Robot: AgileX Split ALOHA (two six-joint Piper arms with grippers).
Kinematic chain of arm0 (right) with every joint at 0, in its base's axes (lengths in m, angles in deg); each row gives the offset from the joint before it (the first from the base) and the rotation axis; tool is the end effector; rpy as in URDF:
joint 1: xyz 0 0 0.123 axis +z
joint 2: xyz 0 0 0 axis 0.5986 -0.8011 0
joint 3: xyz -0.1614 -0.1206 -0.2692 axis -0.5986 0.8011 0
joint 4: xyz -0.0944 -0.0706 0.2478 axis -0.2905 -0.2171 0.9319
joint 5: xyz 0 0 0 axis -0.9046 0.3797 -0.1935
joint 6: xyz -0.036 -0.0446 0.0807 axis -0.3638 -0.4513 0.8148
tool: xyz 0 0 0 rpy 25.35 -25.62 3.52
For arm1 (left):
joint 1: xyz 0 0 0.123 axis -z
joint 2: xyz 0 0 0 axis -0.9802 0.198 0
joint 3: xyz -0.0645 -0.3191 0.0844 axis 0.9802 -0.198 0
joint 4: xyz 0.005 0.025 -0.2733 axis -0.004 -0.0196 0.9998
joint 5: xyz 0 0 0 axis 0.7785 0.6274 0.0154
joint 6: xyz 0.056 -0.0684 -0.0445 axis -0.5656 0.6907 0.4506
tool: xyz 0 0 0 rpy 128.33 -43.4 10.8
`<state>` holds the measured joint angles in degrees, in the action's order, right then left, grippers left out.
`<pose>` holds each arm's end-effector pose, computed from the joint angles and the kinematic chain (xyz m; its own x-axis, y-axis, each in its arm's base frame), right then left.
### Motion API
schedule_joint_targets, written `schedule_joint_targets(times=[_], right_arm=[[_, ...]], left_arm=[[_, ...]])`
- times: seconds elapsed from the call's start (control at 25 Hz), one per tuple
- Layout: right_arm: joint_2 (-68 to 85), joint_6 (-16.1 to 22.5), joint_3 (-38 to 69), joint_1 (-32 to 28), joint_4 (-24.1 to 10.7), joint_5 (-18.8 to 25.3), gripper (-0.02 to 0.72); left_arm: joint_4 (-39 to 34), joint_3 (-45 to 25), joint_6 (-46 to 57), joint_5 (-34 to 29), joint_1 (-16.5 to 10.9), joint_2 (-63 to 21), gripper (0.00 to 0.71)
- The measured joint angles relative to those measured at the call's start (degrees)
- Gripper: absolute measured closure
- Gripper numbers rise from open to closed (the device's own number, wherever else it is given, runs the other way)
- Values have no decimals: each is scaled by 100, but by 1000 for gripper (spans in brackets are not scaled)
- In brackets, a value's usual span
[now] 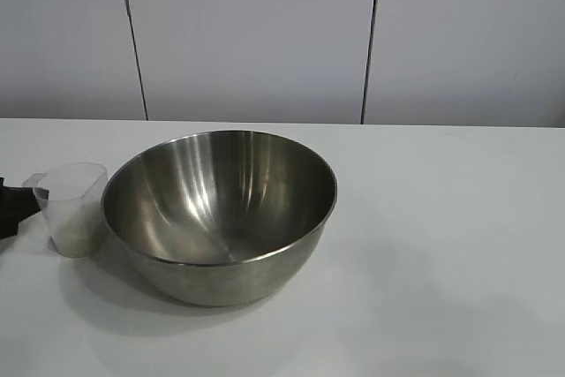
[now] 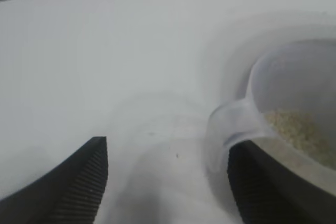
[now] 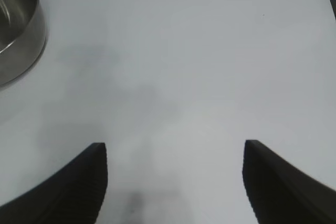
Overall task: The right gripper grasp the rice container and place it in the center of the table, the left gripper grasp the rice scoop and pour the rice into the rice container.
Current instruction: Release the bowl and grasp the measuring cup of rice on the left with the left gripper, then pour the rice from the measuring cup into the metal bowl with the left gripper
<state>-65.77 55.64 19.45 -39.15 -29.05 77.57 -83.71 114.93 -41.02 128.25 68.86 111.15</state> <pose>-0.0108 0.0053 0.2764 -0.5840 -0.0473 -0.8104 -0.0404 0.9988 -0.0292 0.3212 0.0053 0.0887 -0.3169 0.1932 -0.9286 0.4019 0.9141 0.0530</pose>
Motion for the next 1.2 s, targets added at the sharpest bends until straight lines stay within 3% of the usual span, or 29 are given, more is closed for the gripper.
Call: schedule_joint_targets(times=[0.2, 0.28, 0.44, 0.52, 0.76, 1.0, 1.08, 1.2], right_arm=[[0, 0, 0, 0, 0, 0, 209], [0, 0, 0, 0, 0, 0, 209], [0, 0, 0, 0, 0, 0, 209], [0, 0, 0, 0, 0, 0, 209], [0, 0, 0, 0, 0, 0, 209], [0, 0, 0, 0, 0, -5, 209], [0, 0, 0, 0, 0, -5, 209], [0, 0, 0, 0, 5, -5, 209]], left_arm=[[-13, 18, 0, 0, 0, 0, 274], [-13, 18, 0, 16, 0, 0, 353], [-65, 18, 0, 43, 0, 5, 605], [-92, 18, 0, 48, 0, 5, 669], [2, 18, 370, 42, 0, -35, 697], [-93, 18, 573, 34, 8, -818, 697], [-199, 18, 649, -78, 112, -1281, 697], [-309, 18, 667, -625, 576, -2020, 697]])
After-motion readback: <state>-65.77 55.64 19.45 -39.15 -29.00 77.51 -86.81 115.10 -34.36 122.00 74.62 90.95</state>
